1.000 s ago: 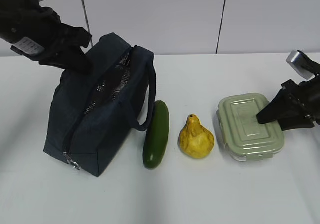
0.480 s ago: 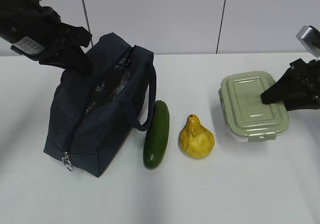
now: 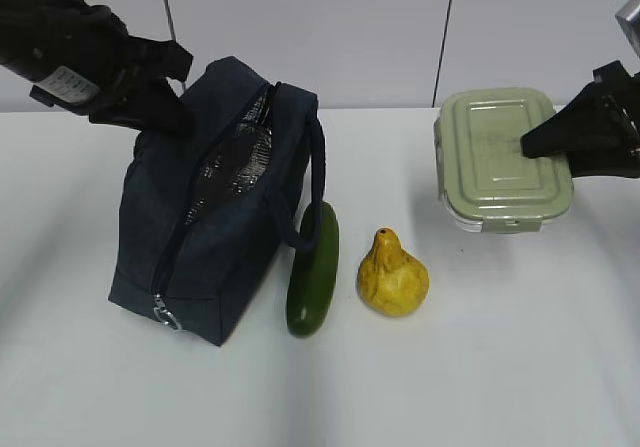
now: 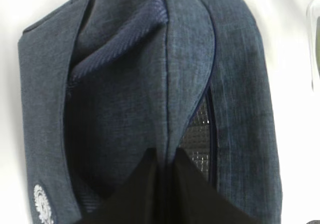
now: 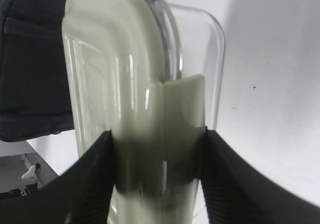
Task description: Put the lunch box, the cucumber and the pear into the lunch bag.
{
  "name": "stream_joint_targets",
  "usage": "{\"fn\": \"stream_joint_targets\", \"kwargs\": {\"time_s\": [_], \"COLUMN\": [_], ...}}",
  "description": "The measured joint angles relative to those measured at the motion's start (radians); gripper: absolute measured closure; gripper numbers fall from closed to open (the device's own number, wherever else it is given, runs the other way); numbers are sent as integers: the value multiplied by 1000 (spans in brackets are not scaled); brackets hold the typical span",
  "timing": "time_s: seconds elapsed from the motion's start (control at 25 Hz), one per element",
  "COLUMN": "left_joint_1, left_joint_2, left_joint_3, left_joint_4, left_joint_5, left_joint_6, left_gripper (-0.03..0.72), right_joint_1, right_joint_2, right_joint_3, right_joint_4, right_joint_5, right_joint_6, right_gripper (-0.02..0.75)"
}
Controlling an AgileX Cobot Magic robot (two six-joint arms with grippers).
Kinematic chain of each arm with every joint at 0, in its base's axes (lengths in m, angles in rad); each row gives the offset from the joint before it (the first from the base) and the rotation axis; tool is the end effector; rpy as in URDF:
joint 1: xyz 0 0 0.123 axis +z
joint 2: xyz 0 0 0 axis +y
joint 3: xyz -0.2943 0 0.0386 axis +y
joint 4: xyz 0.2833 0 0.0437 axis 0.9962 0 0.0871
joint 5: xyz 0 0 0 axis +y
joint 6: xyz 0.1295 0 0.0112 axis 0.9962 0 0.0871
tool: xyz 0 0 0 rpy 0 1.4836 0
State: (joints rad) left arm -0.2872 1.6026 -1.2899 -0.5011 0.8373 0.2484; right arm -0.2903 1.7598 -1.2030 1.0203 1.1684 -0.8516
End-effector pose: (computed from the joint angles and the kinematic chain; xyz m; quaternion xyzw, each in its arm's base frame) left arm 0.3673 -0.1569 0.2683 0.1378 0.9345 -0.2247 0.2391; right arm 0.3873 -0.0093 0.2134 -0.0434 0.8952 0.3883 0.2145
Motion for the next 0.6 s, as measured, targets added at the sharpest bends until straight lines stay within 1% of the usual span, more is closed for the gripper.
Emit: {"fn": "stream_joint_targets", "kwargs": {"time_s": [0.28, 0.44, 0.6], "left_joint_1": [-19, -21, -22], "left_joint_2": [20, 23, 23], "left_joint_3": [0, 0, 0], "left_joint_4": [-24, -27, -29], "left_joint_5": [-7, -10, -12], "left_joint_6": [-8, -10, -11], "left_gripper": [687, 687, 687], "right_joint_1": [10, 56, 108], "right_joint_2": [0, 0, 0], "right_joint_3": [0, 0, 0], "right_joint_4": [52, 59, 100], "right_joint_5": [-2, -4, 0], "right_joint_6": [11, 13, 15], "right_gripper": [357, 357, 357]}}
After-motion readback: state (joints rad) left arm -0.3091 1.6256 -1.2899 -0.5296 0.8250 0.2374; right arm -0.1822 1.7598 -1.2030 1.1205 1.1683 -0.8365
